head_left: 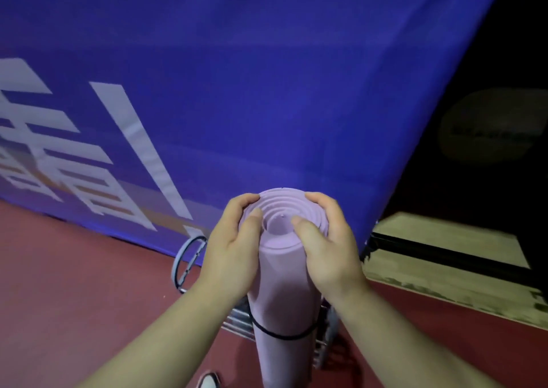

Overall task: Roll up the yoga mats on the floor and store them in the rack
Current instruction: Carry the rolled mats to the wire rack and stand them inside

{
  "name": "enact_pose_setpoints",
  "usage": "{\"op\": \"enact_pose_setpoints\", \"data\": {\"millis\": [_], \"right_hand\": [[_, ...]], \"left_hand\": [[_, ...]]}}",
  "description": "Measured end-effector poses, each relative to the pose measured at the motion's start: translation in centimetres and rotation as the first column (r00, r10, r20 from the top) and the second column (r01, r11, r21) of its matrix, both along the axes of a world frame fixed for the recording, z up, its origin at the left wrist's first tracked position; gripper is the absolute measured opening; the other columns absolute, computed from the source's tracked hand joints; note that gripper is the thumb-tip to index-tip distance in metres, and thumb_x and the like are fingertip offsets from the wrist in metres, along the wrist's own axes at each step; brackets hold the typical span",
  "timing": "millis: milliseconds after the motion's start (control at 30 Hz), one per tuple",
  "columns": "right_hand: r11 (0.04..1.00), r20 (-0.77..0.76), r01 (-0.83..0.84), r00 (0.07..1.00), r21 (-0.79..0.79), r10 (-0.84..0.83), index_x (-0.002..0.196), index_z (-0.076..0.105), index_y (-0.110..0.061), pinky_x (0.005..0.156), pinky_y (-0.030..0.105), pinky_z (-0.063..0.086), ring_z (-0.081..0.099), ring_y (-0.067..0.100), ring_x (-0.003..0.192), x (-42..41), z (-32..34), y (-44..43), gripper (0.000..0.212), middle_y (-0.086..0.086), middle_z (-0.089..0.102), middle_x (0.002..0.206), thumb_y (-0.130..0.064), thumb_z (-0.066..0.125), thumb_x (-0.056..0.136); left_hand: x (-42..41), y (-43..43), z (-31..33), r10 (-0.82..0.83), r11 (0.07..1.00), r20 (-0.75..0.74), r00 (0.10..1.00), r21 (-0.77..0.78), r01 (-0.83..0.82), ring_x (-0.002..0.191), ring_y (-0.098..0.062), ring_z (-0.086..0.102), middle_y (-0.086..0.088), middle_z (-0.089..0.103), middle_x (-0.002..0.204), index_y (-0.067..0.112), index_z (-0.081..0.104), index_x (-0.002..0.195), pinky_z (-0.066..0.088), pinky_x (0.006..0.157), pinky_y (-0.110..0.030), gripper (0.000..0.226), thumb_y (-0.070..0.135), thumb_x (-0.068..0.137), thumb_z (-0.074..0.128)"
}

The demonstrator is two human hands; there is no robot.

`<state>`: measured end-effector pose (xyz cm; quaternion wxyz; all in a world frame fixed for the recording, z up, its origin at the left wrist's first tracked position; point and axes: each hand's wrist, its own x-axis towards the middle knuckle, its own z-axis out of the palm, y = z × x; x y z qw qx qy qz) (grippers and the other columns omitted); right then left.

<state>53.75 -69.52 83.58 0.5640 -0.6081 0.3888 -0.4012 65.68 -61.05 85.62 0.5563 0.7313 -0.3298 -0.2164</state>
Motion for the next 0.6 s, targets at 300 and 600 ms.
{"op": "enact_pose_setpoints", "data": {"millis": [300,600], "right_hand": [[0.990,0.095,0.138,0.986,-0.006,-0.137,0.114,0.060,-0.035,0.079,0.007,0.045,0.063,-0.011,0.097,21.2,1.7,1.2,0.036,-0.038,0.066,0.100,-0.036,0.063,0.078],[0.989,0.159,0.128,0.980,-0.074,-0.115,0.122,0.061,-0.030,0.086,0.012,0.048,0.063,-0.005,0.106,32.1,2.8,-0.5,0.040,-0.027,0.068,0.110,-0.035,0.061,0.082]], "left_hand": [[21.8,-0.2,2.7,-0.104,0.995,0.030,0.994,-0.004,0.105,0.107,-0.001,0.064,0.020,0.070,0.111,0.038,0.063,0.115,0.050,0.095,-0.031,0.031,0.046,0.090,0.046],[32.3,-1.7,4.3,-0.103,0.990,0.043,0.994,-0.096,0.107,0.106,0.001,0.064,0.021,0.070,0.112,0.038,0.064,0.116,0.051,0.095,-0.031,0.027,0.039,0.094,0.048]]}}
